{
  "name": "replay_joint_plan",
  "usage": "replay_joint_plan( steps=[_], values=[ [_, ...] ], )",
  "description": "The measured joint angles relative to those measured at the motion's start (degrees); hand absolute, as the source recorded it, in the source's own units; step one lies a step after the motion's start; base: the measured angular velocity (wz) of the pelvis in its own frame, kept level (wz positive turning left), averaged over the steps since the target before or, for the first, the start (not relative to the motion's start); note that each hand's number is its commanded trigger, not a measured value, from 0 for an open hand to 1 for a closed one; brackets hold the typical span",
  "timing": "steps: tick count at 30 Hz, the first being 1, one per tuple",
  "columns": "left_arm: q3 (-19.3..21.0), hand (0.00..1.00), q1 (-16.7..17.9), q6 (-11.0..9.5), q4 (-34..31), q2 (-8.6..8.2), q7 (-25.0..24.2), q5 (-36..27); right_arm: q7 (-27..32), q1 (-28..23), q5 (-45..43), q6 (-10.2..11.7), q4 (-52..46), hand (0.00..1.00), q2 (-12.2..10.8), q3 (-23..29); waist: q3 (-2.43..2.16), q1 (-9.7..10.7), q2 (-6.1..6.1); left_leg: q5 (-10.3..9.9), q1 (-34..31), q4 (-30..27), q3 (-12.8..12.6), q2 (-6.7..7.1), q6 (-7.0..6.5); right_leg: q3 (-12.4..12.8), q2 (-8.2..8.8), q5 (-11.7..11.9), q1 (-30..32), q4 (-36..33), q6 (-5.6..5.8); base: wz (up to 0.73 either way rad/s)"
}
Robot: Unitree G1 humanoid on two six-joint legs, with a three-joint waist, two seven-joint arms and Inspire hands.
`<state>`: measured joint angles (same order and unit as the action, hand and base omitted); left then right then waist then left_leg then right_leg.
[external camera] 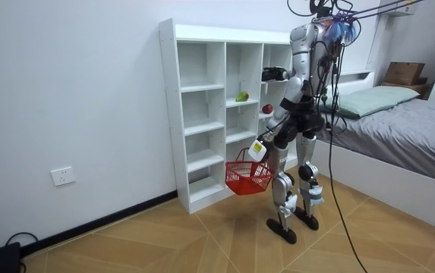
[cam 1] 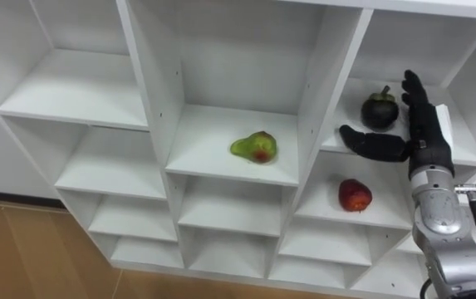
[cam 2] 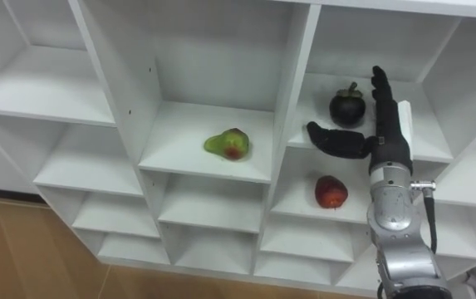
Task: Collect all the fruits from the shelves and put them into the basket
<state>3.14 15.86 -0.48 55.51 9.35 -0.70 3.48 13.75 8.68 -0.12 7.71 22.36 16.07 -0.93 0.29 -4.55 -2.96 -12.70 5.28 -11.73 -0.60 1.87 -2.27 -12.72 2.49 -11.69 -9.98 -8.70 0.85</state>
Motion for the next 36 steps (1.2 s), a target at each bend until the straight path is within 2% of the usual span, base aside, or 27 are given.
replay_joint_plan(
  steps=[8, 9, 10, 11, 12, 18, 23, 36],
  values=[
    [0.02, 1.00, -0.07, 0.18, -0.46, -0.01, 0.11, 0.02, -0.18, 0.00, -0.21, 0.00, 0.00, 0.00, 0.01, 0.01, 0.01, -0.09, 0.17, 0.00, -0.03, 0.00, 0.01, -0.06, 0.00, -0.01, -0.02, 0.00, 0.05, 0.00, 0.00, 0.00],
    [0.02, 1.00, -0.08, 0.18, -0.46, -0.01, 0.12, 0.02, -0.20, 0.00, -0.22, 0.00, 0.01, 0.18, 0.01, 0.01, -0.01, -0.09, 0.17, 0.00, -0.03, 0.00, 0.01, -0.06, 0.00, -0.01, -0.02, 0.00, 0.05, 0.00, 0.00, 0.00],
    [0.02, 1.00, -0.12, 0.18, -0.46, -0.01, 0.12, 0.01, -0.21, 0.00, -0.22, 0.00, 0.01, 0.40, 0.01, 0.01, -0.03, -0.08, 0.16, 0.00, -0.03, 0.01, 0.00, -0.06, 0.00, -0.01, -0.02, 0.00, 0.05, 0.00, 0.00, 0.00],
    [0.02, 1.00, -0.12, 0.18, -0.45, -0.01, 0.15, 0.01, -0.22, 0.00, -0.22, 0.01, 0.05, 0.77, 0.01, 0.01, -0.06, -0.08, 0.15, 0.00, 0.01, 0.01, 0.01, -0.04, 0.00, -0.01, -0.02, 0.00, 0.03, 0.01, 0.00, 0.00],
    [0.02, 1.00, -0.11, 0.18, -0.45, -0.01, 0.18, 0.02, -0.23, 0.00, -0.22, 0.06, 0.13, 1.00, 0.01, 0.01, -0.08, -0.08, 0.16, 0.00, 0.04, 0.01, 0.01, -0.03, 0.00, -0.02, -0.02, 0.00, 0.01, 0.01, 0.00, 0.00],
    [0.06, 1.00, -0.05, 0.17, -0.46, -0.01, 0.83, -0.04, -0.51, 0.45, -1.28, 1.59, 2.99, 1.00, 0.24, 1.46, -0.32, -0.12, -0.16, 0.00, 0.42, 0.07, 0.14, -0.04, 0.00, -0.02, -0.05, 0.00, -0.32, 0.01, 0.00, 0.00],
    [0.02, 1.00, -0.07, 0.16, -0.46, -0.02, 2.07, -0.02, 0.09, 1.85, -2.42, 2.65, 5.75, 1.00, 1.21, 2.50, -0.29, -0.21, -0.18, 0.00, 0.58, 0.07, 0.15, -0.06, 0.01, 0.03, -0.06, 0.00, -0.54, 0.01, 0.00, 0.00],
    [0.01, 1.00, -0.11, 0.16, -0.36, -0.04, 2.77, -0.04, 0.25, 2.58, -2.62, 2.96, 7.88, 1.00, 1.55, 3.26, -0.17, -0.50, -0.32, -0.01, 1.31, 0.45, 0.89, -0.04, 0.06, -0.06, -0.21, 0.00, -0.99, 0.06, 0.00, 0.03]
  ],
)
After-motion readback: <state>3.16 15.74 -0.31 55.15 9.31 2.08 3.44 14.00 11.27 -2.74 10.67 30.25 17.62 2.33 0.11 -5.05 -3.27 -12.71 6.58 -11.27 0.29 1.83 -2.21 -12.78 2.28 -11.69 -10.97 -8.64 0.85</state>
